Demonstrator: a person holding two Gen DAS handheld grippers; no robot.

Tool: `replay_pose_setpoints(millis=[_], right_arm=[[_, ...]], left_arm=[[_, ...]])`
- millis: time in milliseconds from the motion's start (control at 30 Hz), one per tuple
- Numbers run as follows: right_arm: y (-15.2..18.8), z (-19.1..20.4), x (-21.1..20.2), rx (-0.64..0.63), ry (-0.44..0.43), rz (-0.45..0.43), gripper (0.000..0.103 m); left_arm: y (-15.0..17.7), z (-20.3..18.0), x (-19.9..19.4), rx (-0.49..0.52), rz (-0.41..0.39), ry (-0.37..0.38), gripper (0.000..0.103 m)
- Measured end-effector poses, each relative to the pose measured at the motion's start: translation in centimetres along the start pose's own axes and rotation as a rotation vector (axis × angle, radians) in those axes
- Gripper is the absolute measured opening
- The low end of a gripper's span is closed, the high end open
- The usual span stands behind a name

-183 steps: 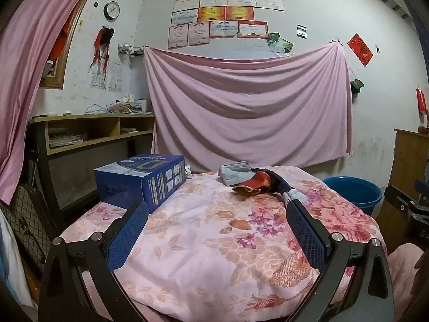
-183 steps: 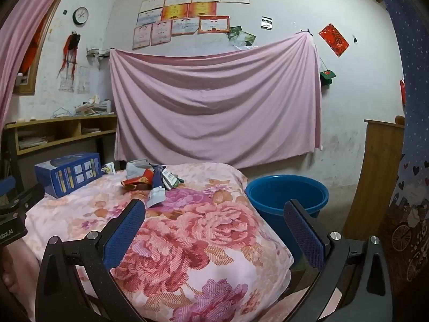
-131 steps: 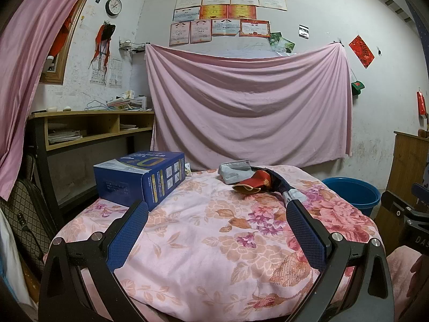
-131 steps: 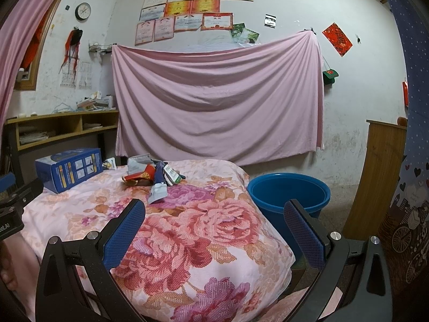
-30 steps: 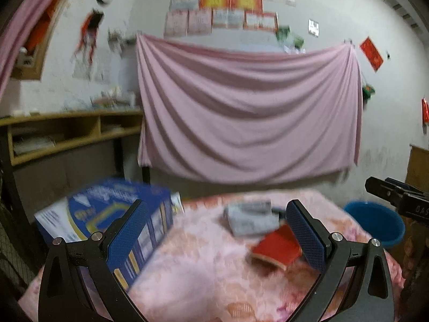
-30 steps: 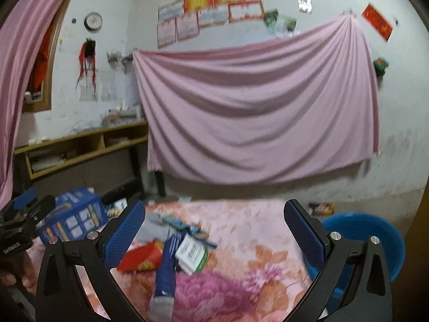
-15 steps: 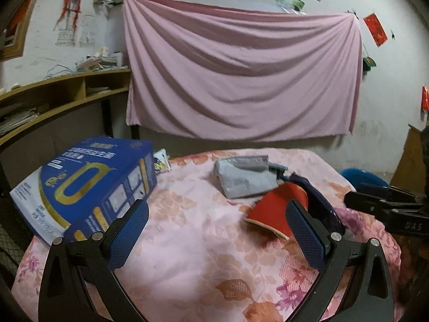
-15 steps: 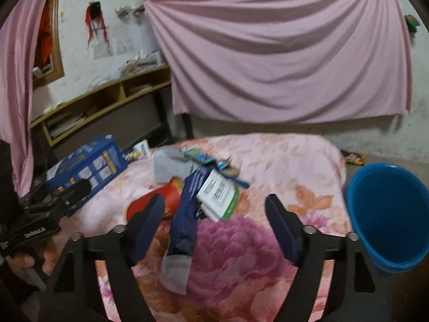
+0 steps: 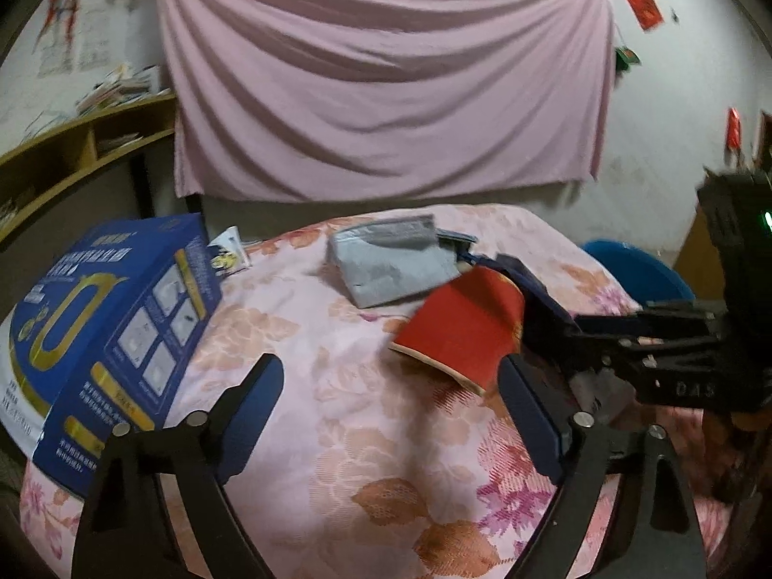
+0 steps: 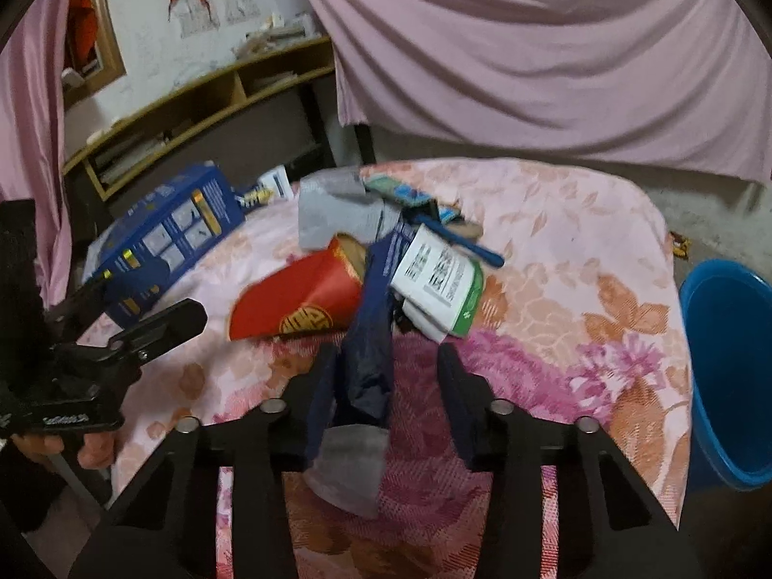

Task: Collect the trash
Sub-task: 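Move both tools toward the trash on the bed, then grasp the red paper cone with the left tool while the right tool holds a blue strip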

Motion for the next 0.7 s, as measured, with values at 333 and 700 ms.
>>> replay_pose_setpoints(millis=[333,700], right_arm=[[0.3,-1.2,0.4,0.097,-0.037,0.027,0.021],[0.2,-1.9,0.2,0.123,-0.034,0.018,0.017]], left_arm=[[1.0,-2.9,2.1,0.153,0.070,0.058,0.076],[1.4,-3.6,4.5,0.324,0.100,0.020,0.042]])
Point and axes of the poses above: each gripper's, at about its wrist camera, not at the fingertips, and x roughly the way its jaws point, z to its left, y to its underside, the point moved 9 cm from there along x, roughly the way its jaws point, and after that the axes turned 10 degrees about -z, right-handed, at the moved point
